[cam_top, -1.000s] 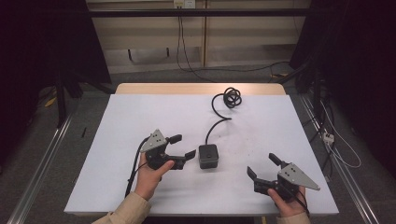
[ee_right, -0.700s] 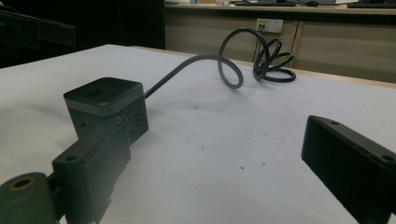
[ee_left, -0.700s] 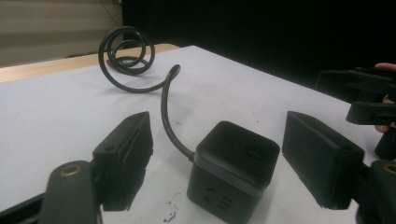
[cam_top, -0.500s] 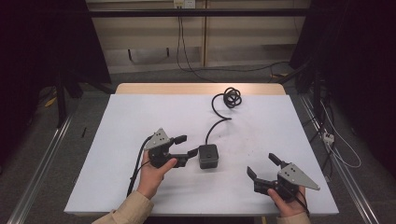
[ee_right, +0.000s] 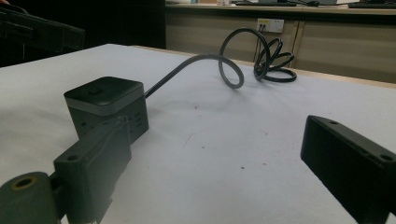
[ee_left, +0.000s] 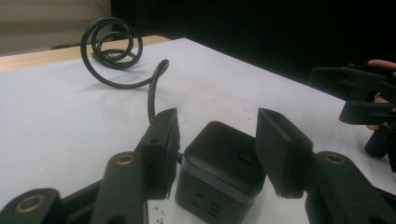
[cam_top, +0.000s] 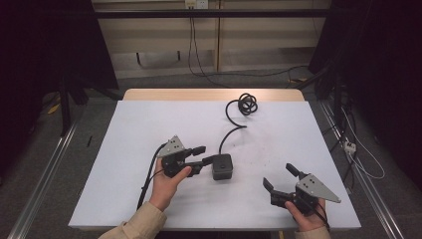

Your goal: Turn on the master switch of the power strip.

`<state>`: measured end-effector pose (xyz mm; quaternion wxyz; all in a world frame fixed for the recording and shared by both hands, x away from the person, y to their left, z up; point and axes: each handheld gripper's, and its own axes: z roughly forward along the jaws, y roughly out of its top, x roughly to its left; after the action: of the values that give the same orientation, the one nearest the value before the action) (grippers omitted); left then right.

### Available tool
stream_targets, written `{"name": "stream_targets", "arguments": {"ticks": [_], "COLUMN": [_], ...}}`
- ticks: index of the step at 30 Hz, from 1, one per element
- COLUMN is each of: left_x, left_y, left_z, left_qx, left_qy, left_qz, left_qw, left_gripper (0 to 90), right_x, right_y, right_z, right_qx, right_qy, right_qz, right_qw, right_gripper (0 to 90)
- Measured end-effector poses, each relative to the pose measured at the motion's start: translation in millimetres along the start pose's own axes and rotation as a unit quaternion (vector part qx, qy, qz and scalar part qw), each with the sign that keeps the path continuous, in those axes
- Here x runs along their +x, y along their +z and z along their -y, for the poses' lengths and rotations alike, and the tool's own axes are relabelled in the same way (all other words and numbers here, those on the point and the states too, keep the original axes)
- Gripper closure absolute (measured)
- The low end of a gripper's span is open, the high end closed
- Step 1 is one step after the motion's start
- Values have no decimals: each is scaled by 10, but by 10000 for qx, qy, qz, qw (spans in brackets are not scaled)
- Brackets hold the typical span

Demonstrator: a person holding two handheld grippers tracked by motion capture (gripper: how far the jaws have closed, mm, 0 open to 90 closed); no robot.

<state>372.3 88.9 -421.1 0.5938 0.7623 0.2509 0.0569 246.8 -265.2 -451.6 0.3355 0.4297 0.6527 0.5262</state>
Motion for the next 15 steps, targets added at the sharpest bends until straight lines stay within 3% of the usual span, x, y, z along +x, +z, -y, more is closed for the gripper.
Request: {"name": "stream_targets", "arguments": {"ticks": [15], "left_x": [-2], "left_y": [73], "left_z": [-12], "left_qx": [133], "left_qy": [-84], "left_qz": [105], "left_qw": [9998], "left_gripper": [663], "right_x": [-4], "right_y": [-2], "right_z": [-1], "right_qx": [4], "right_qy": [-11], "right_qz": [-5], "right_qw": [10000], "right_gripper": [86]}}
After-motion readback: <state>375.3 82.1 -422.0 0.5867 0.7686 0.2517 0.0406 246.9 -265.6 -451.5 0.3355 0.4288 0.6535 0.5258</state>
